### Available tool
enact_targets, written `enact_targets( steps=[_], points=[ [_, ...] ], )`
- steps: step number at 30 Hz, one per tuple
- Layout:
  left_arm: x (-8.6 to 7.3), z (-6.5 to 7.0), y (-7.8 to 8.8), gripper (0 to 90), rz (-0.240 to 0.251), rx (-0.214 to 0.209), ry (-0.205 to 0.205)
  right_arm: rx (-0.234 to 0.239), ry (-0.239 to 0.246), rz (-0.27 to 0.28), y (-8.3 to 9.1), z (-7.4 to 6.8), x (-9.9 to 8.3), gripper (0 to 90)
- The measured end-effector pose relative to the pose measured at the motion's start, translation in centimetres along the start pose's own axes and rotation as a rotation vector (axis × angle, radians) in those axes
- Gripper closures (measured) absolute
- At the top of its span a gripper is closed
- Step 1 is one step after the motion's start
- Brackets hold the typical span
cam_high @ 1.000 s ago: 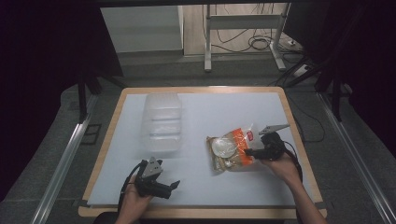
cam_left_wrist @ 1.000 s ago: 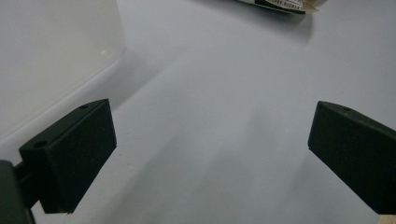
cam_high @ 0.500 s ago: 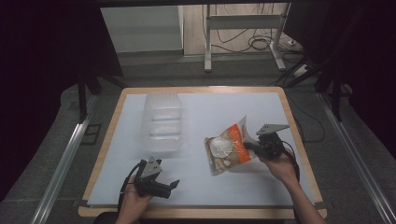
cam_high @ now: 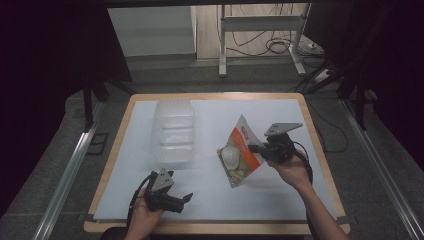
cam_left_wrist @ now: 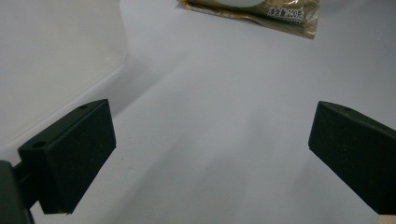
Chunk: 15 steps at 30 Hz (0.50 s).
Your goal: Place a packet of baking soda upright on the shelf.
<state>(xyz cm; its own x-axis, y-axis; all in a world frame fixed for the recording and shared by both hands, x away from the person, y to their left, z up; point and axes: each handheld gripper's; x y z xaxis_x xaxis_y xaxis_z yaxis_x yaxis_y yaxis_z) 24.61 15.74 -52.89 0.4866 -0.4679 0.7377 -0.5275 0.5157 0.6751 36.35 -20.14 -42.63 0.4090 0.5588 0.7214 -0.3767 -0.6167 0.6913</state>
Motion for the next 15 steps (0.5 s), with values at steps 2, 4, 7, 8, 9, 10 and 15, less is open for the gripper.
enact_targets(
  steps=[2, 4, 7, 8, 9, 10, 15],
  points=[
    [0.0, 0.0, 0.0, 0.7, 0.004, 0.000, 0.001, 0.002, 0.017, -0.002, -0.1, -0.2, 0.7, 89.4],
    [0.0, 0.0, 0.0, 0.8, 0.007, -0.001, 0.002, 0.007, 0.029, -0.003, 0.0, -0.5, 1.3, 89.4],
    [0.0, 0.0, 0.0, 0.7, 0.008, -0.002, 0.002, 0.004, 0.042, -0.001, 0.1, -0.6, 1.9, 89.5],
    [0.0, 0.0, 0.0, 0.7, 0.009, -0.002, 0.002, 0.005, 0.049, -0.002, 0.1, -0.7, 2.1, 89.4],
    [0.0, 0.0, 0.0, 0.7, 0.009, -0.002, 0.002, -0.001, 0.063, -0.005, 0.1, -0.8, 2.6, 89.5],
    [0.0, 0.1, 0.0, 0.7, 0.008, -0.002, 0.000, -0.002, 0.066, -0.006, 0.1, -0.9, 2.8, 89.5],
    [0.0, 0.2, 0.0, 0.7, 0.008, -0.004, -0.001, -0.012, 0.078, -0.011, 0.2, -0.8, 3.4, 89.5]
  ],
)
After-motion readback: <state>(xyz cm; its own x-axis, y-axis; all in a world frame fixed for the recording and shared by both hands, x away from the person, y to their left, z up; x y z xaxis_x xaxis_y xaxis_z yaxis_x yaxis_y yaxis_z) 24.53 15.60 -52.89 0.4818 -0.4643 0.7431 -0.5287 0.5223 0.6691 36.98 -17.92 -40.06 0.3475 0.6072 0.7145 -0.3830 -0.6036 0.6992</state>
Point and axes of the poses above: each handheld gripper's, and its own axes: y roughly backward along the jaws, x roughly out of its top, z roughly to its right, and after that the axes turned 6 degrees about -z, right-handed
